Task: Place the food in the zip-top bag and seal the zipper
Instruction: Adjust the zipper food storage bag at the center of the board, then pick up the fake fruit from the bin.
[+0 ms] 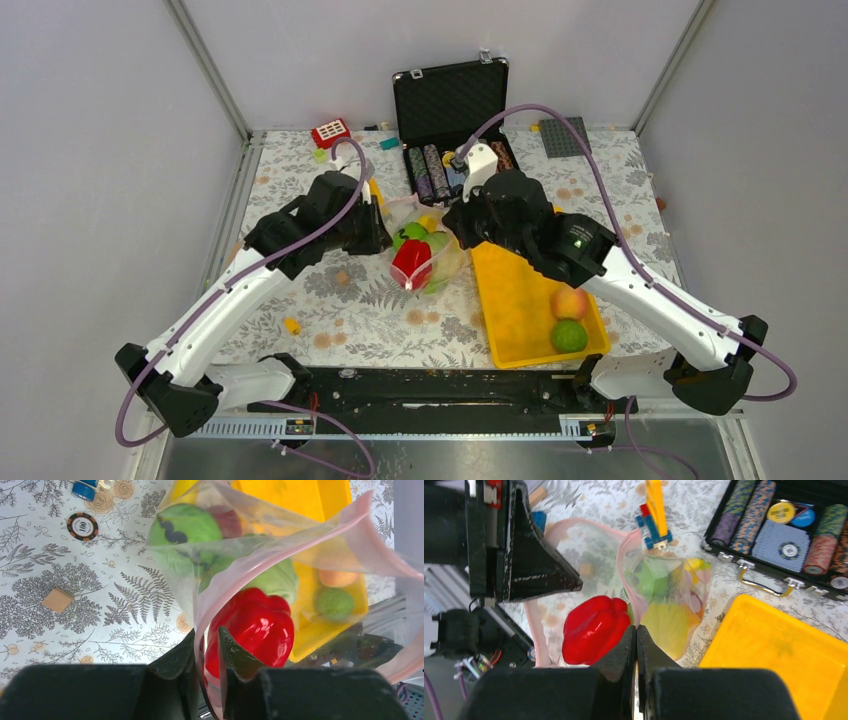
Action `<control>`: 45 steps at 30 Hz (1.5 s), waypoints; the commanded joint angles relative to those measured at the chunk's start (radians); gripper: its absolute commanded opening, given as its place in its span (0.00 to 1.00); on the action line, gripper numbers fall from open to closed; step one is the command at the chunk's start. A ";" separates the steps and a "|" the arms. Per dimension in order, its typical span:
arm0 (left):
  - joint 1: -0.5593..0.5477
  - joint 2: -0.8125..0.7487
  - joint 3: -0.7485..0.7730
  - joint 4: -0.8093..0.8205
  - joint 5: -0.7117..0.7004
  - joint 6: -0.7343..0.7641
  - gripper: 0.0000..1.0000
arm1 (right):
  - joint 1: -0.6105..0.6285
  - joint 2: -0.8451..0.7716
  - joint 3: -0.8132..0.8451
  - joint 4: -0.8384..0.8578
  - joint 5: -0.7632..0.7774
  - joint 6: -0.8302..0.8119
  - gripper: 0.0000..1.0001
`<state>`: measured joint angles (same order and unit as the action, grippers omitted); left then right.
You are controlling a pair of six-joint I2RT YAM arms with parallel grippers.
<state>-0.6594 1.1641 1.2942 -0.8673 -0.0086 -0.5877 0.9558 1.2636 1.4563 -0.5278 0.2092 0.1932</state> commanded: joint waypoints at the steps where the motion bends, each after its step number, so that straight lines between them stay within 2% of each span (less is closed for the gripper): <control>1: 0.005 -0.026 -0.021 0.014 -0.018 -0.010 0.19 | 0.003 -0.022 -0.026 0.062 -0.146 -0.055 0.00; 6: 0.005 -0.016 -0.035 0.039 0.032 -0.007 0.21 | 0.003 -0.011 -0.078 0.128 -0.204 -0.049 0.00; 7: 0.005 -0.014 -0.034 0.039 0.035 -0.005 0.25 | 0.003 -0.003 -0.083 0.135 -0.206 -0.048 0.00; 9: 0.006 -0.015 -0.033 0.040 0.039 0.004 0.40 | 0.003 0.009 -0.081 0.135 -0.205 -0.050 0.00; 10: 0.005 -0.018 -0.032 0.040 0.030 0.008 0.54 | 0.003 0.013 -0.080 0.133 -0.206 -0.056 0.00; 15: 0.006 -0.044 -0.039 0.061 -0.065 0.053 0.76 | 0.002 0.016 -0.076 0.127 -0.249 -0.073 0.00; 18: 0.005 -0.044 -0.032 0.076 -0.123 0.068 0.78 | 0.001 0.019 -0.072 0.117 -0.265 -0.079 0.00; 22: 0.005 -0.037 -0.028 0.134 -0.126 0.133 0.77 | -0.009 0.022 -0.067 0.099 -0.292 -0.091 0.00; 24: 0.005 -0.023 -0.021 0.140 -0.136 0.150 0.70 | -0.023 0.024 -0.060 0.087 -0.316 -0.107 0.00; 30: 0.005 -0.007 0.002 0.169 -0.147 0.165 0.10 | -0.119 0.045 -0.039 0.051 -0.471 -0.123 0.00; 31: 0.004 -0.013 0.006 0.173 -0.158 0.159 0.01 | -0.139 0.051 -0.041 0.046 -0.491 -0.123 0.03; 34: 0.005 -0.036 0.007 0.187 -0.190 0.139 0.00 | -0.173 0.057 -0.068 0.042 -0.497 -0.100 0.15; 35: 0.004 -0.041 0.014 0.183 -0.189 0.130 0.00 | -0.177 0.052 -0.078 0.041 -0.505 -0.100 0.27; 36: 0.006 -0.044 0.024 0.181 -0.184 0.124 0.00 | -0.177 0.044 -0.086 0.043 -0.517 -0.104 0.44; 37: 0.005 -0.047 0.031 0.182 -0.176 0.120 0.00 | -0.177 0.035 -0.092 0.043 -0.533 -0.105 0.54; 40: 0.005 -0.037 0.063 0.164 -0.169 0.113 0.00 | -0.177 -0.018 -0.110 0.054 -0.564 -0.105 0.76; 42: 0.004 -0.026 0.076 0.156 -0.173 0.112 0.00 | -0.178 -0.073 -0.136 0.060 -0.544 -0.103 0.97; 45: 0.005 -0.015 0.082 0.147 -0.178 0.111 0.00 | -0.179 -0.165 -0.205 0.059 -0.377 -0.061 1.00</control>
<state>-0.6594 1.1538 1.3151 -0.7647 -0.1543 -0.4629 0.7815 1.2419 1.3064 -0.4831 -0.2935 0.0959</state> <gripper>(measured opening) 0.009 0.984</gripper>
